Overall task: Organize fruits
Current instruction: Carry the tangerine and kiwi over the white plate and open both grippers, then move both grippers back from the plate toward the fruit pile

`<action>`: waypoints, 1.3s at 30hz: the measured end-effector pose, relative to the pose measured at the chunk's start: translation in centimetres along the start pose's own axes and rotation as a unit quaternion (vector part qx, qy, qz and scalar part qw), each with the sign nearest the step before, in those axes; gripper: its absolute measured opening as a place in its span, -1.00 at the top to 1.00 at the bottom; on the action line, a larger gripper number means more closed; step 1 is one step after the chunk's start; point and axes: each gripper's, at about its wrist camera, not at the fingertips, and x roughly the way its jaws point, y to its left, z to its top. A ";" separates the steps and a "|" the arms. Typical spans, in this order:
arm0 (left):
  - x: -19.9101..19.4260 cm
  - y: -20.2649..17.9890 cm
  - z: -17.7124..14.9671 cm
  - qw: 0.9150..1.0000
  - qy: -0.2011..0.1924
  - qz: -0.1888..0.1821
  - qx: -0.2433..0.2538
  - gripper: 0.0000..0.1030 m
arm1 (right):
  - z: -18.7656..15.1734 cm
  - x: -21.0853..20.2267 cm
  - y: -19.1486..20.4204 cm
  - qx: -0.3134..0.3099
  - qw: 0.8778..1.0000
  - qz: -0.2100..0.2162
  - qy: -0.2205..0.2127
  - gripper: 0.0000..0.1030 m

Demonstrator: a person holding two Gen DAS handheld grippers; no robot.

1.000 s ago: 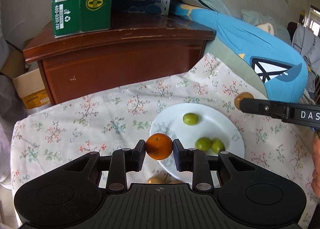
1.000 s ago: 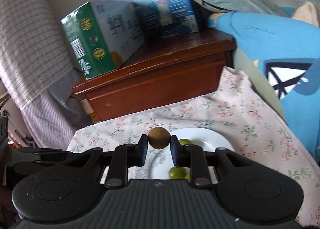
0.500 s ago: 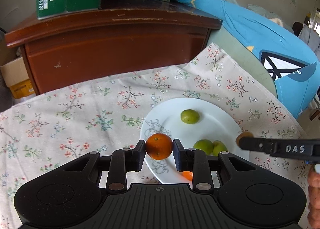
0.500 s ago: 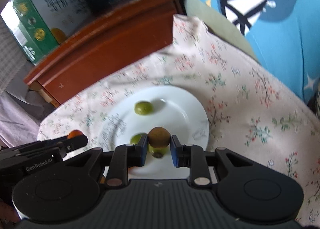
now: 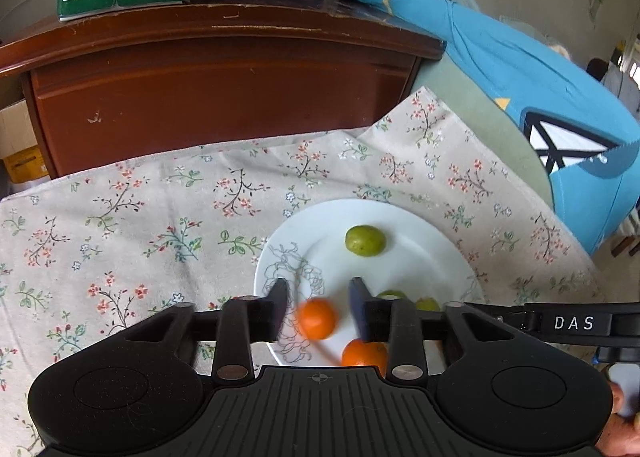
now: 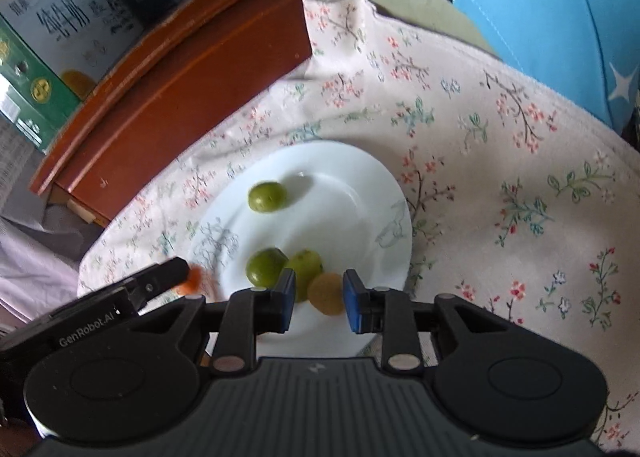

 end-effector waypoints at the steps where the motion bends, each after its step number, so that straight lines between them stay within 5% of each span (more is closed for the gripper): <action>1: -0.2 0.0 0.1 1.000 -0.004 0.004 -0.002 -0.03 | 0.0 -0.1 0.1 -0.001 1.000 0.006 -0.005 0.46; 3: -0.8 -0.2 0.3 1.000 -0.014 0.015 -0.001 -0.36 | 0.1 -0.4 0.4 -0.005 1.000 0.017 -0.011 0.46; 6: -1.6 -0.1 0.5 1.000 -0.013 0.026 0.002 -0.46 | 0.1 -0.6 0.9 -0.017 0.999 0.029 -0.019 0.45; 24: -8.3 3.2 -2.1 0.995 0.012 0.091 0.048 -0.52 | -2.5 -1.3 4.2 -0.101 0.992 0.073 -0.007 0.45; 39: -10.4 7.4 -4.2 0.991 0.027 0.131 0.001 -0.52 | -8.3 -2.6 8.7 -0.196 0.974 0.111 0.030 0.45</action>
